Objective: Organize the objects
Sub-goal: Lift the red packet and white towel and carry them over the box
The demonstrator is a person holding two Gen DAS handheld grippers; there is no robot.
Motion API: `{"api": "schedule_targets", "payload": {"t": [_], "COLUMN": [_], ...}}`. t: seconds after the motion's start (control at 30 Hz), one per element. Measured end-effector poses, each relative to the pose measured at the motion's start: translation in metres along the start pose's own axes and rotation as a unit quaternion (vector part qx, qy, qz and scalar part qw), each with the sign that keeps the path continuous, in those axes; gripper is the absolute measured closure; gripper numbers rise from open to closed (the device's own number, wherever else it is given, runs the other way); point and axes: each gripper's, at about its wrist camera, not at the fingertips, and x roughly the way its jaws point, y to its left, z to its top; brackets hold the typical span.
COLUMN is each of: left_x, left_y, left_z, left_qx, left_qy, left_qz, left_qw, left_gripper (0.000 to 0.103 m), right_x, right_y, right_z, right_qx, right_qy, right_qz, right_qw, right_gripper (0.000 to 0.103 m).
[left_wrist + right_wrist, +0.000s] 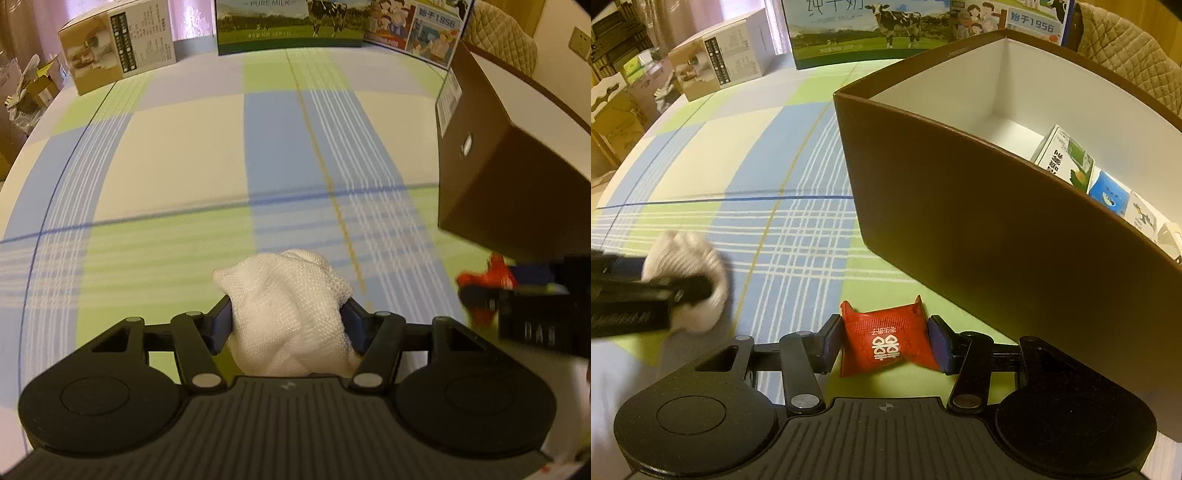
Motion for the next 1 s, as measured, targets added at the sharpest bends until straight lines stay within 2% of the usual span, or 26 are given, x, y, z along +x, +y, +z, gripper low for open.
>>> {"api": "schedule_targets", "payload": {"t": [0.27,0.43,0.77,1.0], "left_x": [-0.026,-0.041,-0.08,-0.108], "left_y": [0.007,0.015,0.011,-0.011], "left_z": [-0.029,-0.045,-0.057,-0.043], "left_qx": [0.016,-0.002,-0.034,-0.022], "left_qy": [0.024,0.028,0.006,-0.025], "left_qz": [-0.002,-0.002,-0.008,-0.023], "left_qw": [0.9996,0.9996,0.9994,0.9992], "left_gripper": [0.047,0.048,0.049,0.049], "right_x": [-0.004,-0.011,-0.052,-0.088], "right_y": [0.003,0.003,0.011,0.012], "right_z": [-0.005,-0.01,-0.018,-0.019], "right_qx": [-0.009,-0.005,-0.026,-0.033], "right_qy": [0.009,0.015,-0.025,-0.065], "right_qz": [0.01,0.03,0.058,0.068], "right_qw": [1.0,0.999,0.998,0.995], "right_gripper": [0.057,0.061,0.062,0.062]}}
